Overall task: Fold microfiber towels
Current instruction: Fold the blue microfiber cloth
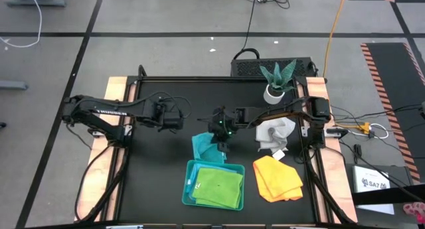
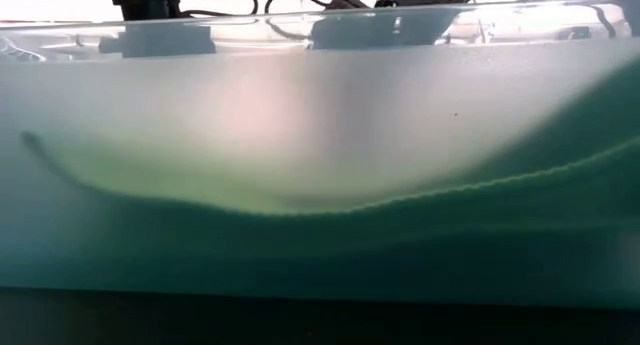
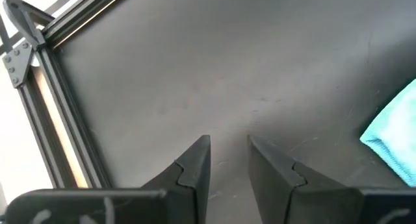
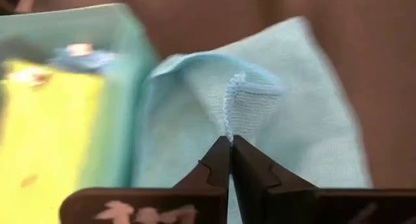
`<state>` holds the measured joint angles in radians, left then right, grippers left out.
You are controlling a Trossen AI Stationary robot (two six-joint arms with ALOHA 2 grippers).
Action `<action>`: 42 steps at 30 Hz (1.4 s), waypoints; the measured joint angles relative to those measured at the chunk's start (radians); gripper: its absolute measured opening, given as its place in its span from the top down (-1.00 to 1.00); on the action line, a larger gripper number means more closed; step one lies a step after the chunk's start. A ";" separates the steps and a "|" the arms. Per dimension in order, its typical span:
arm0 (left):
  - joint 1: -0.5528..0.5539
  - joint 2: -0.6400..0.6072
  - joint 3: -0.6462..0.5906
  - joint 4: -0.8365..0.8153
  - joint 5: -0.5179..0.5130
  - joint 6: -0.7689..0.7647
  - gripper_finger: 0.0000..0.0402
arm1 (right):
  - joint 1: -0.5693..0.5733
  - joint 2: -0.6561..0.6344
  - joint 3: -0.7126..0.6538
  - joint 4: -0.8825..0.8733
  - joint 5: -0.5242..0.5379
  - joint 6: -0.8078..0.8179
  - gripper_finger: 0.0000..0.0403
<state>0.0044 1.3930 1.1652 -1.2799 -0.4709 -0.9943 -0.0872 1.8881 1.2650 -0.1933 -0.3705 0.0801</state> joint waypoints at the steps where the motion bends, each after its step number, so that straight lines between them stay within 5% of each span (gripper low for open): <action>1: 0.000 0.000 0.000 0.002 0.000 0.003 0.49 | 0.006 -0.012 0.000 -0.024 -0.014 -0.004 0.99; 7: 0.000 0.000 0.000 0.002 0.000 0.006 0.49 | 0.038 -0.030 -0.001 -0.174 -0.080 -0.010 0.99; 16: 0.001 0.000 0.000 0.046 0.000 0.050 0.49 | 0.050 -0.031 -0.031 -0.170 -0.095 -0.073 0.95; 30: 0.059 0.007 0.001 0.185 -0.001 0.213 0.49 | 0.102 -0.087 -0.043 -0.175 0.085 -0.137 0.21; 42: 0.136 0.231 0.002 0.525 0.216 0.516 0.50 | 0.075 -0.328 -0.043 -0.270 0.280 -0.055 0.31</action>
<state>0.1405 1.6241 1.1667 -0.7551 -0.2553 -0.4779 -0.0118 1.5602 1.2221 -0.4636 -0.0900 0.0254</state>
